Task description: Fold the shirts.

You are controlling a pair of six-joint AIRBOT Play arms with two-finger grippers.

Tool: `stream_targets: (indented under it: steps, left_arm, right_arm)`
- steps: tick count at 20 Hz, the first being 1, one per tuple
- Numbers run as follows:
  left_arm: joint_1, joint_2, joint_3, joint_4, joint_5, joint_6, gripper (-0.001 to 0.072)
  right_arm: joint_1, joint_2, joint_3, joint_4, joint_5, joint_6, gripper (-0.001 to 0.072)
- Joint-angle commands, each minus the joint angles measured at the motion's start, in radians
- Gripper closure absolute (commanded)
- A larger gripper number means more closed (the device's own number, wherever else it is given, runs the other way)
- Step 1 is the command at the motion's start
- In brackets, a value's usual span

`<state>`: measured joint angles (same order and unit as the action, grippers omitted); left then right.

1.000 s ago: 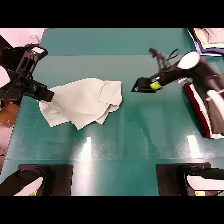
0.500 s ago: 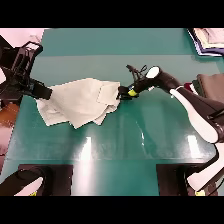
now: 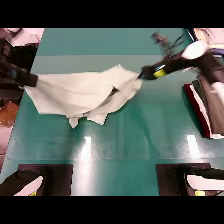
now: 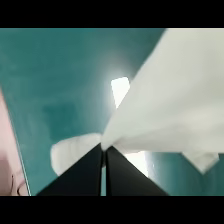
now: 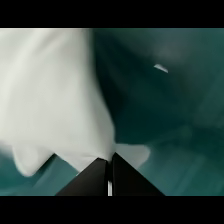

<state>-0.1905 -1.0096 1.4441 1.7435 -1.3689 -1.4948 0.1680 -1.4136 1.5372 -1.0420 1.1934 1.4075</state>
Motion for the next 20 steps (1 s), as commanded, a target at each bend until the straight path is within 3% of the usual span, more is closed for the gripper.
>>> stream_targets:
  steps: [1, 6, 9, 13, 16, 20]
  left_arm:
    - [0.025, 0.0, 0.176, -0.03, -0.009, 0.001, 0.0687]
    - [0.025, 0.0, 0.481, -0.366, -0.077, 0.005, 0.0687]
    - [0.025, 0.004, 0.642, -0.621, -0.102, 0.01, 0.0688]
    - [0.025, 0.049, 0.66, -0.859, -0.072, 0.011, 0.0688]
    - [0.025, 0.048, 0.569, -0.812, -0.107, 0.01, 0.0688]
    - [0.025, 0.027, 0.174, -0.608, -0.066, 0.011, 0.0688]
  right_arm:
    - [-0.118, 0.261, 0.004, -0.059, -0.002, 0.005, 0.0697]
    - [-0.199, 0.469, 0.235, -0.061, -0.008, 0.004, 0.0698]
    - [-0.21, 0.499, 0.431, -0.081, -0.002, -0.003, 0.0699]
    - [-0.209, 0.447, 0.67, -0.159, 0.05, -0.002, 0.0699]
    - [-0.209, 0.374, 0.679, -0.155, 0.059, 0.01, 0.0699]
    - [-0.207, 0.24, 0.455, -0.155, 0.152, 0.049, 0.07]
